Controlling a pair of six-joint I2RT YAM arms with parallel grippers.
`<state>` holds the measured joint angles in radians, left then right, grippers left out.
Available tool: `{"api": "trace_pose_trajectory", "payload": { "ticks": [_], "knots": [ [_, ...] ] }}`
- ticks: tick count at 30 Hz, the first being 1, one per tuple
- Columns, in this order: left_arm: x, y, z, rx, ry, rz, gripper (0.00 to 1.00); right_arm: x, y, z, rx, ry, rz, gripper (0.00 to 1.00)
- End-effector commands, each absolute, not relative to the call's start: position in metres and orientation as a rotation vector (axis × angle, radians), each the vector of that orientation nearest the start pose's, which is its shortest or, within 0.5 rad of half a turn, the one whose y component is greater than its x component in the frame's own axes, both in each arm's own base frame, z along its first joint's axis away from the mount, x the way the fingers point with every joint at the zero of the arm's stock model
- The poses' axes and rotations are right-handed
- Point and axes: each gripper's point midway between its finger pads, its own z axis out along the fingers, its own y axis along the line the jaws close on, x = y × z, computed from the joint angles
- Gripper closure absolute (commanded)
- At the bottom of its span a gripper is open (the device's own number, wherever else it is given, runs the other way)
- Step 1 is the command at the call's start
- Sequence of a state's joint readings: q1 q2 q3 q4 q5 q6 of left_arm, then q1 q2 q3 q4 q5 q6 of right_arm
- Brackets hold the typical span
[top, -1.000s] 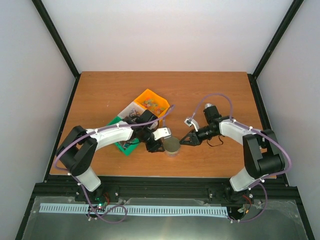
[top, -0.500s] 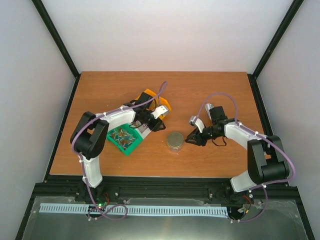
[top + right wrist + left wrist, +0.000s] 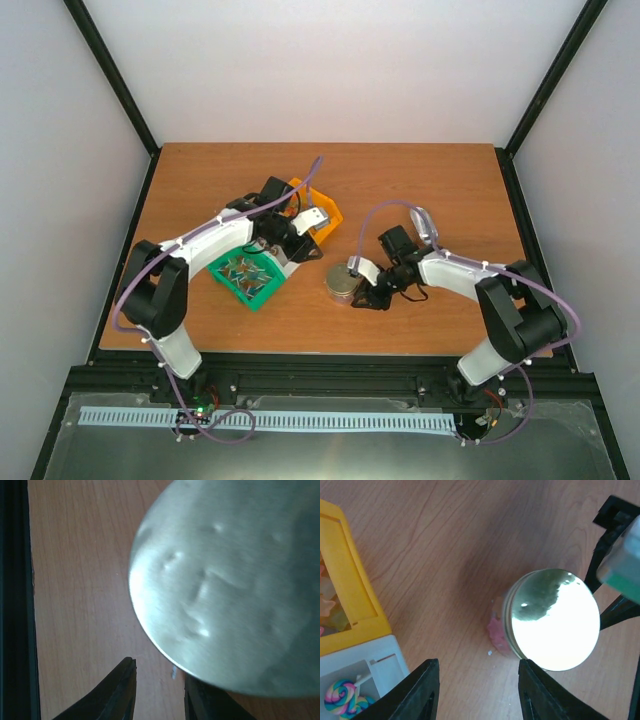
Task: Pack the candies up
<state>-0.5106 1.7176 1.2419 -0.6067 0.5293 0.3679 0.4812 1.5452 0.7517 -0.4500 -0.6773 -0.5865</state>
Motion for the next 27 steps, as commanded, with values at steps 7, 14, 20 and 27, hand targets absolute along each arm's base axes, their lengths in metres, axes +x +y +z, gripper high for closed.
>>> {"api": "trace_pose_trajectory", "payload": {
  "ticks": [7,14,20,27],
  "knots": [
    [0.296,-0.271,0.143,1.275,2.224,-0.824,0.54,0.243,0.294,0.084,-1.440,2.036,0.939,0.71],
    [0.295,-0.264,0.162,1.231,2.192,-0.872,0.54,0.233,0.327,0.109,-1.438,1.949,1.109,0.67],
    [0.303,-0.258,0.162,1.315,2.153,-0.704,0.58,0.238,0.283,0.155,-1.297,1.893,1.201,0.63],
    [0.306,-0.288,0.149,1.489,2.065,-0.479,0.63,0.286,0.219,0.173,-0.947,1.948,1.131,0.60]
  ]
}}
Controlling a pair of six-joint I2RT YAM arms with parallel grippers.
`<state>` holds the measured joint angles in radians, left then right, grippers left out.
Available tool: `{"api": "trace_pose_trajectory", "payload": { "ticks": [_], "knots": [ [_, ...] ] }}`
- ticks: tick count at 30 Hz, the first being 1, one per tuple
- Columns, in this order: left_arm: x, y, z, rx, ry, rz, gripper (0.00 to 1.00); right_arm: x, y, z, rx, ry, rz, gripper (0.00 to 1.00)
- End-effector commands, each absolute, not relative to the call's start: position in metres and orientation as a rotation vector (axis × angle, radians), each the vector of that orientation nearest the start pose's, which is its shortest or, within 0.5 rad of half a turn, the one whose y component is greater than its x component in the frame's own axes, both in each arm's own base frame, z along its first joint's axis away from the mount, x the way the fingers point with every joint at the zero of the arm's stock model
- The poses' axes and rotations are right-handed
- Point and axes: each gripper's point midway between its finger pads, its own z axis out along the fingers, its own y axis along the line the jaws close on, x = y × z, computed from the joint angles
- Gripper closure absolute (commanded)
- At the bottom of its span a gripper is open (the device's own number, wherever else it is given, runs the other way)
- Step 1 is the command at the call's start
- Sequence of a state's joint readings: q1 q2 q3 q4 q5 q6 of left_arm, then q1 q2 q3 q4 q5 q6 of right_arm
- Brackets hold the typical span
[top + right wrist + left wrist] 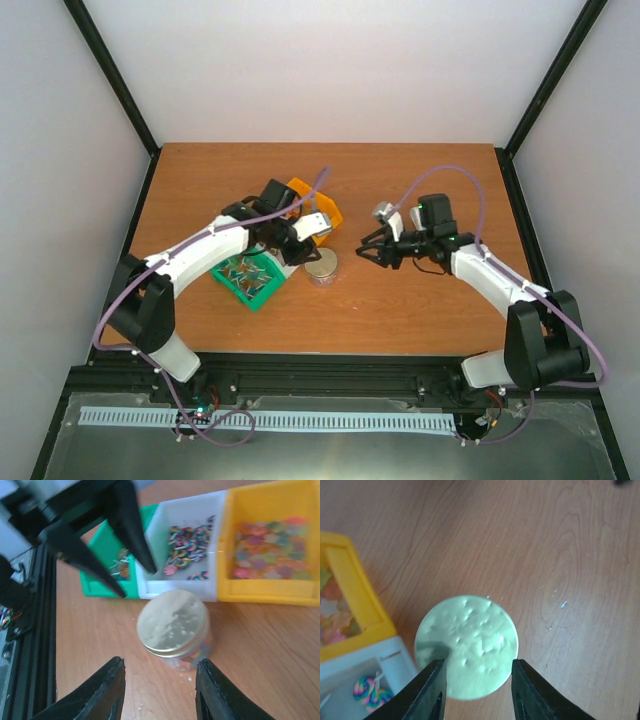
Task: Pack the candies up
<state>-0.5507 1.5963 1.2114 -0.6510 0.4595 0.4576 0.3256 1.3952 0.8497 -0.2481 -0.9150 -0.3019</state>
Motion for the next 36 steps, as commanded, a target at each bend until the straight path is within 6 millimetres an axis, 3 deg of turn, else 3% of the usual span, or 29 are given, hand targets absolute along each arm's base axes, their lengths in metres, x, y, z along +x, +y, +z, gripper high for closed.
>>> {"api": "trace_pose_trajectory", "payload": {
  "ticks": [1,8,10,13,15,17,21,24,26,29,32,36],
  "knots": [
    [0.307,-0.292,0.145,1.506,2.063,-0.465,0.63,0.292,0.210,0.172,-0.904,1.958,1.125,0.60],
    [0.309,-0.312,0.118,1.608,2.042,-0.401,0.65,0.301,0.199,0.160,-0.828,2.008,1.173,0.58],
    [0.307,-0.307,0.095,1.672,2.065,-0.354,0.67,0.302,0.199,0.158,-0.825,2.014,1.181,0.58],
    [0.294,-0.284,0.040,1.813,2.178,-0.253,0.68,0.301,0.200,0.155,-0.825,2.019,1.193,0.57],
    [0.285,-0.272,0.027,1.854,2.223,-0.238,0.70,0.300,0.200,0.154,-0.832,2.023,1.191,0.57],
    [0.281,-0.272,0.036,1.842,2.221,-0.267,0.70,0.298,0.199,0.152,-0.846,2.021,1.184,0.56],
    [0.294,-0.288,0.081,1.734,2.165,-0.343,0.69,0.298,0.199,0.146,-0.846,2.024,1.186,0.54],
    [0.306,-0.299,0.113,1.666,2.104,-0.363,0.62,0.300,0.200,0.141,-0.847,2.030,1.194,0.47],
    [0.311,-0.300,0.128,1.614,2.102,-0.417,0.50,0.301,0.201,0.138,-0.861,2.022,1.160,0.36],
    [0.323,-0.287,0.133,1.535,2.155,-0.480,0.21,0.301,0.204,0.131,-0.883,2.020,1.090,0.28],
    [0.323,-0.277,0.123,1.536,2.189,-0.516,0.02,0.301,0.207,0.129,-0.891,2.003,1.061,0.07],
    [0.306,-0.285,0.110,1.582,2.214,-0.683,0.00,0.302,0.209,0.127,-0.887,1.985,1.024,0.00]
  ]
}}
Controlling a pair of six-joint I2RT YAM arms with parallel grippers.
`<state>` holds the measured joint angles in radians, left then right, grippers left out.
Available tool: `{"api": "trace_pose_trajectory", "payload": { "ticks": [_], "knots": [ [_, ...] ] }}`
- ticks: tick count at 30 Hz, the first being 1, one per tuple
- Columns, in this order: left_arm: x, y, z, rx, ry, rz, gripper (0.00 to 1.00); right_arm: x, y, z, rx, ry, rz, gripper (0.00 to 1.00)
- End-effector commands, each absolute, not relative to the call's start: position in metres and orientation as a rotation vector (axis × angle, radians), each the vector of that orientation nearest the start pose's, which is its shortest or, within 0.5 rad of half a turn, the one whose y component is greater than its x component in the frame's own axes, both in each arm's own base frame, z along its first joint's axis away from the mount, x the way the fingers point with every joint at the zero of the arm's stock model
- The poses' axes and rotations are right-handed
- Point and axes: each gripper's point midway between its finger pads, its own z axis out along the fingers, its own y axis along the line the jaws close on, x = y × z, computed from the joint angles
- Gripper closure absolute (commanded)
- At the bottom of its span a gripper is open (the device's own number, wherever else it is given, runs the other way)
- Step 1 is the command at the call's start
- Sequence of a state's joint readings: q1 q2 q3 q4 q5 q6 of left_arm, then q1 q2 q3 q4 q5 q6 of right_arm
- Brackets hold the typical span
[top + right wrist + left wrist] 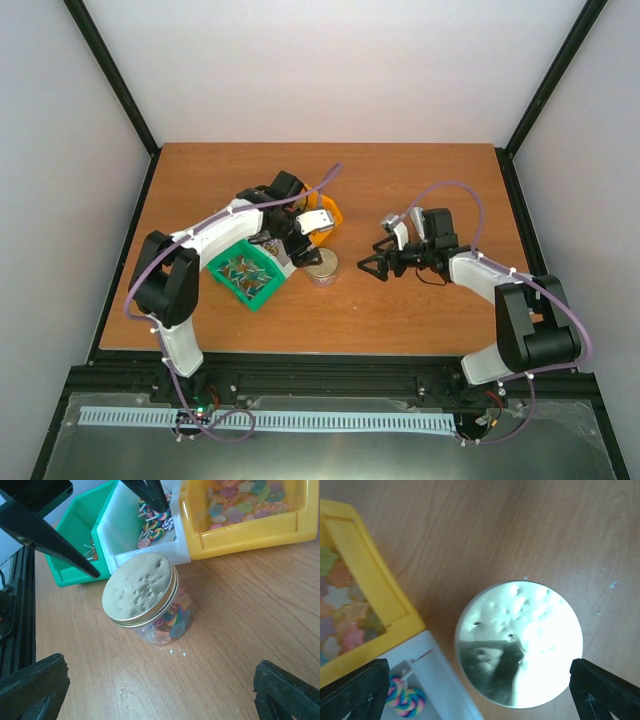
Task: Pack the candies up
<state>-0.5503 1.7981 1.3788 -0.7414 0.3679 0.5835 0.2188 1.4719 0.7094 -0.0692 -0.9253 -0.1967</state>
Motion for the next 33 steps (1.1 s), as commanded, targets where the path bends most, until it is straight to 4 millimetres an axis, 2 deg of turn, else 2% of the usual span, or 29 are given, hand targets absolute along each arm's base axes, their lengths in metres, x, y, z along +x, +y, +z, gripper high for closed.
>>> {"api": "trace_pose_trajectory", "payload": {
  "ticks": [1,2,3,8,12,15,20,24,27,30,33],
  "knots": [
    [0.304,-0.288,0.107,1.589,2.212,-0.712,0.00,0.302,0.209,0.128,-0.882,1.976,1.023,0.00],
    [0.303,-0.290,0.107,1.598,2.203,-0.734,0.00,0.303,0.208,0.129,-0.878,1.962,1.010,0.00],
    [0.301,-0.291,0.105,1.608,2.197,-0.753,0.01,0.296,0.218,0.129,-0.911,1.939,1.012,0.00],
    [0.288,-0.291,0.096,1.678,2.185,-0.800,0.07,0.278,0.235,0.121,-0.973,1.862,0.969,0.00],
    [0.277,-0.287,0.090,1.719,2.171,-0.812,0.12,0.274,0.253,0.108,-1.022,1.817,0.927,0.00],
    [0.264,-0.286,0.094,1.741,2.133,-0.852,0.14,0.269,0.264,0.102,-1.079,1.764,0.933,0.00],
    [0.242,-0.284,0.094,1.784,2.092,-0.901,0.15,0.247,0.272,0.080,-1.248,1.617,0.849,0.00],
    [0.249,-0.285,0.103,1.717,2.076,-0.850,0.12,0.236,0.279,0.080,-1.293,1.558,0.852,0.00],
    [0.258,-0.285,0.115,1.652,2.024,-0.779,0.08,0.228,0.286,0.070,-1.330,1.545,0.833,0.00],
    [0.262,-0.283,0.123,1.619,2.004,-0.730,0.06,0.235,0.294,0.064,-1.294,1.566,0.809,0.00],
    [0.262,-0.278,0.126,1.616,1.994,-0.687,0.06,0.253,0.299,0.062,-1.200,1.595,0.792,0.00]
  ]
}}
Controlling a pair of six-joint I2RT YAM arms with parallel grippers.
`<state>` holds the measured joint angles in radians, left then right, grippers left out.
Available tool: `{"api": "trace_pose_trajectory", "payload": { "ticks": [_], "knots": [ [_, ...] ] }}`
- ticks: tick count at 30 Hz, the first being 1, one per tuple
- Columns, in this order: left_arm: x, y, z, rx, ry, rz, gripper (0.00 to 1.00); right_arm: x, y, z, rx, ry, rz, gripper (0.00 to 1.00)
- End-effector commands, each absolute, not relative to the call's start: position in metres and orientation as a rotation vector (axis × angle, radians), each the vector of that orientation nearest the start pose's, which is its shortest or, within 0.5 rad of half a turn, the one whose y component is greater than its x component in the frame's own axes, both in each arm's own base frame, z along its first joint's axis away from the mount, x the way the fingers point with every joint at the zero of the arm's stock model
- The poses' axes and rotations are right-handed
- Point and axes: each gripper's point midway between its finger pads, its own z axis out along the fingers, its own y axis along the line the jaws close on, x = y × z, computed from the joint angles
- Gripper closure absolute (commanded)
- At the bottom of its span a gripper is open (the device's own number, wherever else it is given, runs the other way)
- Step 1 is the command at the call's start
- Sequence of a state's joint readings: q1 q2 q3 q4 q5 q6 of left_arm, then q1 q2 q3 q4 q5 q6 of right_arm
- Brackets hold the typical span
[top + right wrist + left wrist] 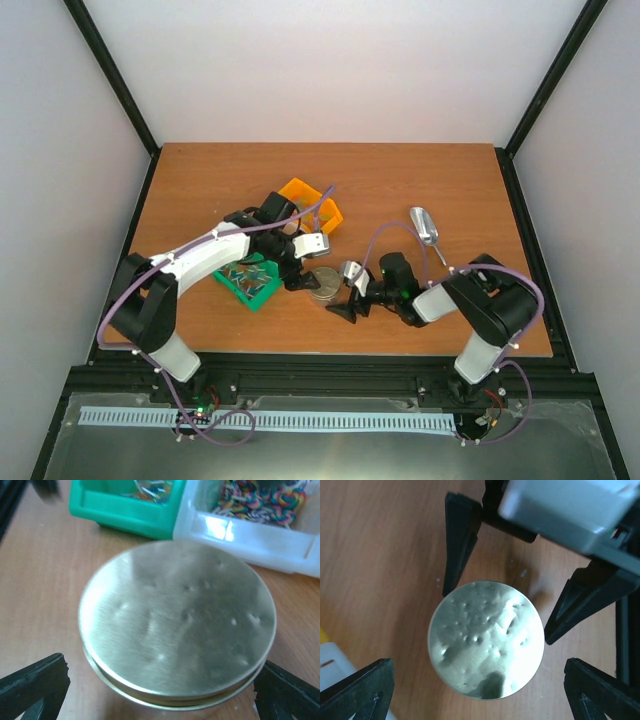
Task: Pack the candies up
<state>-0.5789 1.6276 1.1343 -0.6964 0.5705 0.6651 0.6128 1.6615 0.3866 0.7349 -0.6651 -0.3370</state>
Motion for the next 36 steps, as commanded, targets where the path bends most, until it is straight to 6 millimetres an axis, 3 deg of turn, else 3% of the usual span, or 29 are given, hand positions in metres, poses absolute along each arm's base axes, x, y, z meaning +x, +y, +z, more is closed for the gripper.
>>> {"api": "trace_pose_trajectory", "payload": {
  "ticks": [1,8,14,18,23,36],
  "knots": [
    [0.260,-0.276,0.125,1.621,1.989,-0.679,0.06,0.254,0.301,0.060,-1.195,1.584,0.800,0.00],
    [0.246,-0.265,0.121,1.643,1.938,-0.653,0.07,0.235,0.317,0.045,-1.231,1.530,0.869,0.07],
    [0.244,-0.272,0.128,1.630,1.825,-0.584,0.07,0.232,0.325,0.050,-1.218,1.495,0.901,0.12],
    [0.249,-0.274,0.117,1.651,1.841,-0.499,0.05,0.234,0.323,0.047,-1.221,1.498,0.869,0.08],
    [0.245,-0.275,0.107,1.633,1.901,-0.512,0.02,0.237,0.326,0.045,-1.215,1.514,0.875,0.05],
    [0.237,-0.283,0.087,1.618,1.971,-0.573,0.01,0.235,0.324,0.034,-1.196,1.540,0.896,0.16]
  ]
}}
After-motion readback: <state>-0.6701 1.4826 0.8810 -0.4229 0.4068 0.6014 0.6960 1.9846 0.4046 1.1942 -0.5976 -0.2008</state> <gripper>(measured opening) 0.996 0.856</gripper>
